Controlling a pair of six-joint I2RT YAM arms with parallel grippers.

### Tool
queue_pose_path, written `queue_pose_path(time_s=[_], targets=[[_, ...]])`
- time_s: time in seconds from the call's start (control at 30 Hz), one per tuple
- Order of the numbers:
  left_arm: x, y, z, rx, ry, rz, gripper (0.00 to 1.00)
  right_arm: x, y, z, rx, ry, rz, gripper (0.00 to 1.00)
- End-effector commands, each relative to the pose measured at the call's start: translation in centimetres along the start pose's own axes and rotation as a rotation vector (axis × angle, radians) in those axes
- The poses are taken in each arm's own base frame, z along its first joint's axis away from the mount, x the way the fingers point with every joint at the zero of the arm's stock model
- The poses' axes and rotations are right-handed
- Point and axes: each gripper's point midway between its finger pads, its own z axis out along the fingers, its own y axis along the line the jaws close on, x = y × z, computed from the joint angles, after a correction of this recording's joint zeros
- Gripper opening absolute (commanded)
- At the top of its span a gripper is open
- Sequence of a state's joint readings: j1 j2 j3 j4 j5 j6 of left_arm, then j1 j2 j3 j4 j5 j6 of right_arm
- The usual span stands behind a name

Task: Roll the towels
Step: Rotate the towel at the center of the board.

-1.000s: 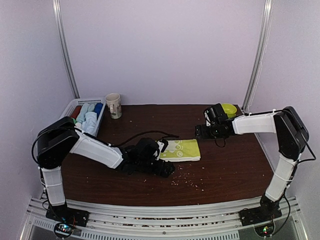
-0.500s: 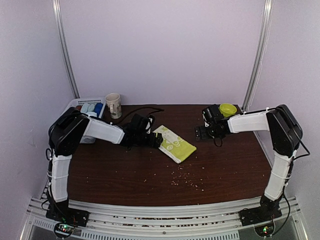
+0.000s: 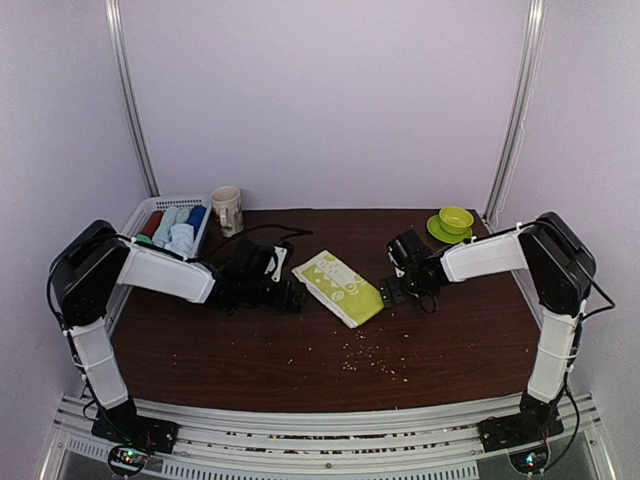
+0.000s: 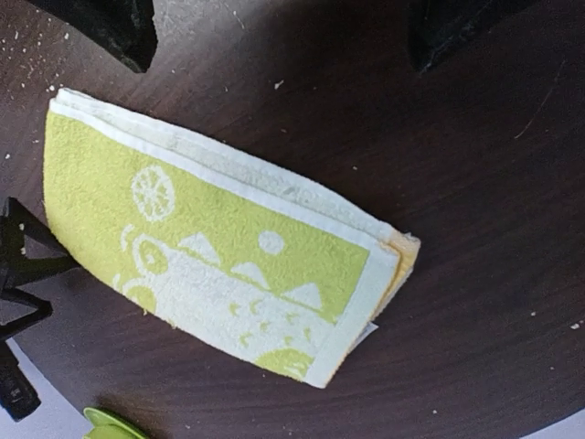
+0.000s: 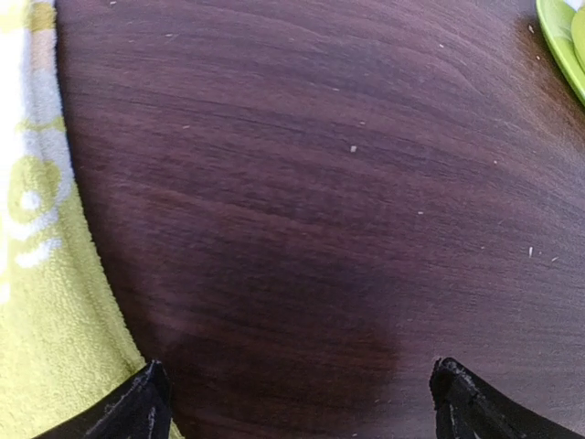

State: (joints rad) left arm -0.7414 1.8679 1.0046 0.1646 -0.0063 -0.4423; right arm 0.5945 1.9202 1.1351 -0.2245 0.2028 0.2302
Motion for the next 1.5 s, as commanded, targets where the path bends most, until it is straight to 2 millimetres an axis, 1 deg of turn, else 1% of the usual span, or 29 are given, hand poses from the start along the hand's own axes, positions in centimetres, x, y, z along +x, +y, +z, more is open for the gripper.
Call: queue_pose_path(time_s=[0.0, 0.1, 0.17, 0.23, 0.27, 0.3, 0.33, 0.37, 0.43, 0.53, 0.6, 0.73, 0.83, 0.9, 0.97, 1.07, 1.13, 1.27, 1.37, 1.47], targets=[[-3.4, -0.3, -3.6, -0.004, -0.136, 0.035, 0.98, 2.7, 1.3, -1.1, -0.013, 0.046, -0.07, 1.0], [-3.6, -0.6, -5.3, -0.008, -0.163, 0.087, 0.98, 3.7, 3.7, -2.7, -0.086, 0.033, -0.095, 1.0], [-3.4, -1.7, -6.2, 0.028, -0.185, 0.17, 0.98, 4.5, 5.7, -3.7, -0.149, 0.027, -0.112, 1.0], [-2.7, -2.6, -6.6, 0.05, -0.193, 0.273, 0.98, 5.3, 7.7, -4.7, -0.211, 0.022, -0.124, 1.0], [-2.0, -3.0, -6.6, 0.055, -0.188, 0.344, 0.98, 5.7, 8.5, -5.1, -0.237, 0.021, -0.133, 1.0], [-1.4, -3.5, -6.7, 0.056, -0.184, 0.394, 0.98, 5.7, 8.9, -5.5, -0.248, 0.015, -0.133, 1.0], [-0.9, -3.9, -6.7, 0.058, -0.184, 0.444, 0.98, 5.7, 8.8, -5.8, -0.239, 0.009, -0.132, 1.0], [-0.3, -4.4, -6.7, 0.065, -0.181, 0.495, 0.98, 5.4, 8.3, -6.0, -0.218, -0.005, -0.127, 1.0], [1.1, -5.1, -6.6, 0.062, -0.169, 0.598, 0.98, 4.4, 6.6, -6.7, -0.139, -0.05, -0.12, 1.0], [2.9, -5.2, -6.3, 0.045, -0.138, 0.724, 0.98, 2.7, 4.7, -8.3, -0.068, -0.119, -0.137, 1.0], [3.8, -5.2, -6.1, 0.049, -0.123, 0.782, 0.98, 1.9, 3.7, -9.3, -0.043, -0.162, -0.147, 1.0], [4.4, -5.1, -5.7, 0.054, -0.104, 0.883, 0.97, 1.1, 2.1, -11.0, -0.017, -0.241, -0.161, 1.0], [5.6, -6.3, -5.4, 0.095, -0.101, 1.051, 0.94, 0.9, 1.2, -11.7, -0.032, -0.266, -0.159, 1.0], [6.3, -6.8, -5.0, 0.11, -0.089, 1.121, 0.94, 0.7, 0.7, -12.1, -0.037, -0.276, -0.152, 1.0], [6.9, -7.2, -4.7, 0.129, -0.066, 1.169, 0.91, 0.5, 0.5, -12.5, -0.04, -0.286, -0.144, 1.0], [7.3, -7.8, -4.2, 0.128, -0.055, 1.229, 0.89, 0.2, 0.3, -12.9, -0.043, -0.304, -0.124, 1.0], [7.8, -8.0, -3.5, 0.108, -0.038, 1.263, 0.84, 0.0, 0.1, -13.2, -0.044, -0.316, -0.108, 1.0], [8.7, -7.3, -1.4, 0.02, 0.032, 1.308, 0.74, 0.0, -0.1, -13.6, -0.045, -0.33, -0.096, 1.0], [9.6, -6.9, 0.0, -0.004, 0.073, 1.32, 0.7, 0.2, -0.4, -13.8, -0.043, -0.333, -0.09, 1.0], [10.4, -6.6, 0.8, -0.004, 0.116, 1.32, 0.65, 0.1, -0.6, -14.2, -0.045, -0.347, -0.079, 1.0]])
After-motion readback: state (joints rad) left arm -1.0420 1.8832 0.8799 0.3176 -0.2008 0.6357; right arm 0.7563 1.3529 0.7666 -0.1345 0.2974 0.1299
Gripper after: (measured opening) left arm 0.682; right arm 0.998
